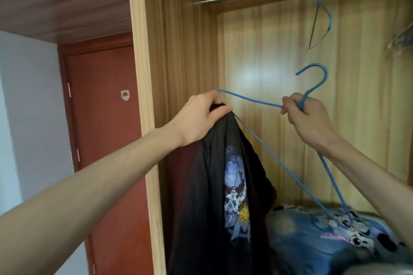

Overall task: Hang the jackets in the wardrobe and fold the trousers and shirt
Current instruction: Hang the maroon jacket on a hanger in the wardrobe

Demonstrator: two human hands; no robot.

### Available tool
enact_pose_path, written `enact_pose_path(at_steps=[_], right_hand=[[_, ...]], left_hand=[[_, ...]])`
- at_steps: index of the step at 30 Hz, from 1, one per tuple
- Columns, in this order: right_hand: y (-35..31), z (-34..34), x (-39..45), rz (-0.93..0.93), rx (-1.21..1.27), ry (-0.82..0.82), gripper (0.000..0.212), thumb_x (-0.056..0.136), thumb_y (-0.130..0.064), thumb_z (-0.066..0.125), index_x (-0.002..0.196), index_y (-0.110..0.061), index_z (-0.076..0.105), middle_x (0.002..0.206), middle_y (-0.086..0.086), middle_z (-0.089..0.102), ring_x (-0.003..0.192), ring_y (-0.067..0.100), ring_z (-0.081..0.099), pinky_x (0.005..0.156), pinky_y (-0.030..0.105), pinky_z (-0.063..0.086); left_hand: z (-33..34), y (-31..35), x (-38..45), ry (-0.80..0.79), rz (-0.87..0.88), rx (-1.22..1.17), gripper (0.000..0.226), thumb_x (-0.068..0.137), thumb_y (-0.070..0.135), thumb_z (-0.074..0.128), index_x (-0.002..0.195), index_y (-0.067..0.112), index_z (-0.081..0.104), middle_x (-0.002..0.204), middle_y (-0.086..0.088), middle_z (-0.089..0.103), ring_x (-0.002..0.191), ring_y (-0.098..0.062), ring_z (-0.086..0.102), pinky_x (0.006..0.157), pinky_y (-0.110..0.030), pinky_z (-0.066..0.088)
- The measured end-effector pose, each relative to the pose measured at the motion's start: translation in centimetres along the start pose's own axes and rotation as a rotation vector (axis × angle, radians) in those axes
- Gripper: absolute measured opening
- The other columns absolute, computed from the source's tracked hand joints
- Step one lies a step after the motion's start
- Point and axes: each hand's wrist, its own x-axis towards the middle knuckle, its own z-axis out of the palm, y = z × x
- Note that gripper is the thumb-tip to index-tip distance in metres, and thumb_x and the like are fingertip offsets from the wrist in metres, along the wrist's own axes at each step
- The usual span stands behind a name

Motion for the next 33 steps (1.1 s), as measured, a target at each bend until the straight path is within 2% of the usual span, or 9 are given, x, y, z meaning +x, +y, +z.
enact_pose_path(at_steps=[3,5,8,10,14,18,24,28,33], right_hand=[[0.6,-2.1,-1.5,0.058,0.326,-0.190,0.033,0.107,-0.037,0.056,0.088,-0.012,0.066,0.058,-0.009,0.032,0.048,0.008,0.024,0.043,0.021,0.021],[1.3,-3.4,-2.0,0.053,0.415,-0.225,0.031,0.103,-0.040,0.061,0.087,-0.016,0.072,0.059,-0.010,0.029,0.048,0.006,0.024,0.040,0.017,0.021],[2.6,-4.9,-2.6,0.109,0.635,-0.311,0.030,0.088,-0.049,0.072,0.080,-0.021,0.075,0.059,-0.010,0.024,0.044,0.002,0.022,0.035,0.012,0.020],[3.6,-5.3,-3.0,0.167,0.718,-0.421,0.037,0.076,-0.057,0.085,0.078,-0.022,0.074,0.062,-0.008,0.019,0.042,0.001,0.022,0.034,0.009,0.021],[4.2,-4.4,-4.8,0.179,0.563,-0.673,0.055,0.074,-0.063,0.087,0.083,-0.012,0.072,0.056,-0.010,0.025,0.041,0.005,0.021,0.039,0.009,0.025],[1.9,-2.8,-6.8,0.114,0.282,-0.853,0.054,0.084,-0.065,0.077,0.094,-0.012,0.076,0.057,-0.006,0.025,0.046,0.011,0.019,0.042,0.014,0.022],[-2.5,-2.5,-8.4,0.173,0.150,-0.784,0.039,0.081,-0.052,0.071,0.085,-0.014,0.079,0.055,-0.003,0.025,0.045,0.011,0.019,0.038,0.015,0.022],[-4.8,-1.0,-10.8,0.174,0.150,-0.700,0.028,0.095,-0.038,0.070,0.081,-0.017,0.080,0.053,0.000,0.027,0.044,0.014,0.022,0.038,0.019,0.023],[-7.0,3.9,-14.0,0.142,0.053,-0.551,0.035,0.102,-0.029,0.066,0.072,-0.017,0.079,0.037,-0.014,0.041,0.036,0.004,0.040,0.055,0.029,0.026]], left_hand=[[-0.7,0.6,-1.3,-0.046,-0.154,-0.133,0.041,0.101,0.034,0.067,0.083,-0.001,0.058,0.074,-0.002,0.055,0.068,-0.013,0.045,0.068,-0.030,0.041],[-1.3,0.9,-2.6,-0.063,-0.228,-0.188,0.043,0.100,0.035,0.069,0.080,-0.001,0.057,0.071,-0.001,0.052,0.064,-0.010,0.043,0.062,-0.024,0.039],[-2.2,1.0,-4.8,-0.094,-0.306,-0.176,0.039,0.099,0.038,0.070,0.078,0.007,0.056,0.070,0.000,0.051,0.063,-0.011,0.044,0.062,-0.024,0.039],[-2.8,0.8,-6.4,-0.126,-0.363,-0.140,0.040,0.099,0.039,0.069,0.083,0.003,0.061,0.072,-0.004,0.058,0.067,-0.011,0.050,0.067,-0.028,0.045],[-3.6,0.4,-9.3,-0.176,-0.431,-0.080,0.035,0.100,0.040,0.068,0.079,0.013,0.062,0.069,-0.002,0.057,0.063,-0.010,0.048,0.064,-0.033,0.045],[-3.4,0.6,-10.7,-0.204,-0.438,-0.035,0.036,0.100,0.039,0.068,0.085,0.007,0.064,0.075,-0.004,0.061,0.068,-0.014,0.053,0.070,-0.035,0.049],[-4.2,1.7,-11.4,-0.263,-0.290,0.256,0.033,0.102,0.039,0.064,0.077,0.020,0.053,0.073,0.005,0.056,0.067,-0.014,0.052,0.064,-0.029,0.037],[-3.5,3.1,-11.7,-0.266,-0.200,0.386,0.031,0.104,0.039,0.060,0.088,0.014,0.052,0.079,-0.004,0.061,0.077,-0.031,0.060,0.070,-0.042,0.048],[-0.8,5.2,-12.3,-0.240,-0.212,0.401,0.033,0.105,0.038,0.058,0.100,0.005,0.057,0.098,-0.018,0.069,0.094,-0.044,0.064,0.080,-0.051,0.053]])
